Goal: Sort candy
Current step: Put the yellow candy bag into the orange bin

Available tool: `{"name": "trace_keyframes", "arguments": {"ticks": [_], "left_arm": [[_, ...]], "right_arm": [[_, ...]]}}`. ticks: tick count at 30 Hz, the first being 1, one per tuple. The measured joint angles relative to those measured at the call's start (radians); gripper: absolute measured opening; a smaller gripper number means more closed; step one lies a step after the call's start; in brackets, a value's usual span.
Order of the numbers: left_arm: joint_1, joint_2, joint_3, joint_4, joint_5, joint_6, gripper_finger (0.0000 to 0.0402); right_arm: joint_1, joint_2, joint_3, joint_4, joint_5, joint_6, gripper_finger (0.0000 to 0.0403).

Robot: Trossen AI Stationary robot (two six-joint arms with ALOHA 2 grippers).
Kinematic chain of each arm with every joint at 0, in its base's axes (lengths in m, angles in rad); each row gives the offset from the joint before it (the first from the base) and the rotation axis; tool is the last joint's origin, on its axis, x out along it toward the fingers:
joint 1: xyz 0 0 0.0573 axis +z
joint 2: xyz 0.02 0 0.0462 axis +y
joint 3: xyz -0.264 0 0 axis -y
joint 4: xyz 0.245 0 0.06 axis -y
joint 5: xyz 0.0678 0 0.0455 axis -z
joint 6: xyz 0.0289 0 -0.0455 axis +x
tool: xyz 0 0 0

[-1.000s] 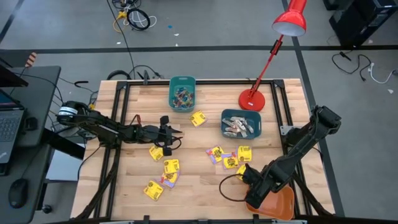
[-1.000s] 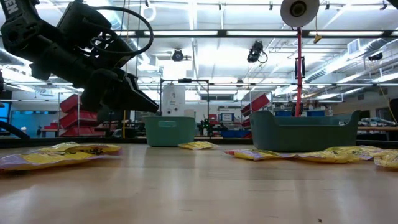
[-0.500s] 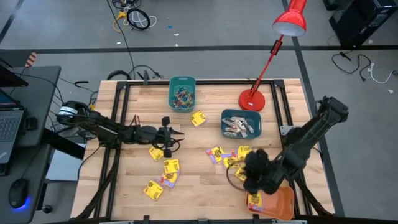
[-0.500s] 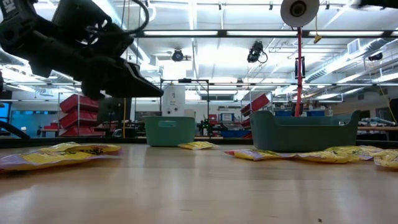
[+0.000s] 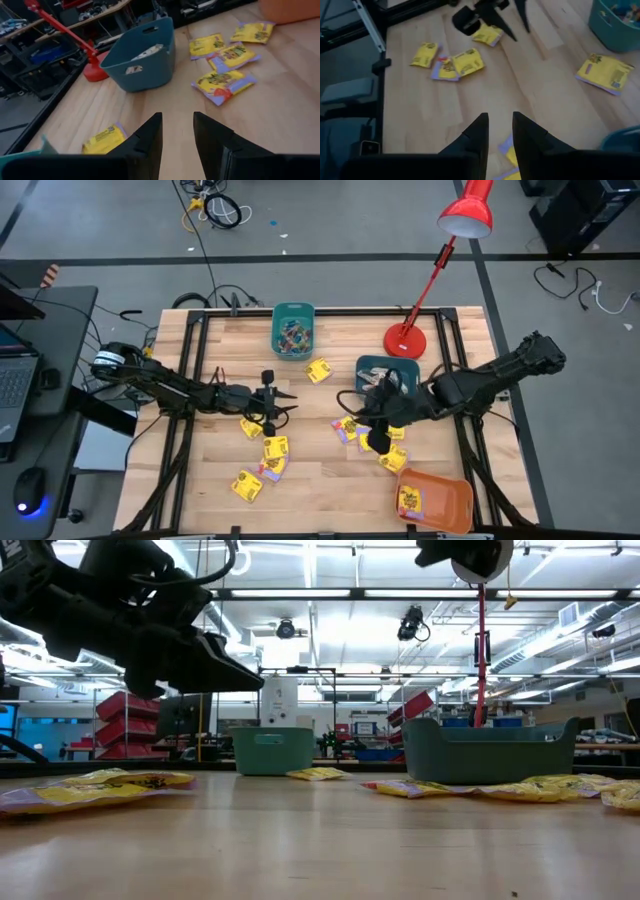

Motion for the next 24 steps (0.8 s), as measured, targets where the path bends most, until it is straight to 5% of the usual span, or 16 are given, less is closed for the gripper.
{"name": "trace_keyframes", "arguments": {"ticks": [16, 24], "left_arm": [[-0.128, -0.218, 0.0, -0.038, 0.001, 0.019, 0.0113], [-0.157, -0.27, 0.0, -0.11, -0.006, -0.07, 0.0113]], "right_arm": [[-0.103, 0.074, 0.023, -0.135, -0.057, -0.007, 0.0066], [-0.081, 0.267, 0.017, -0.105, -0.063, -0.057, 0.0076]]}}
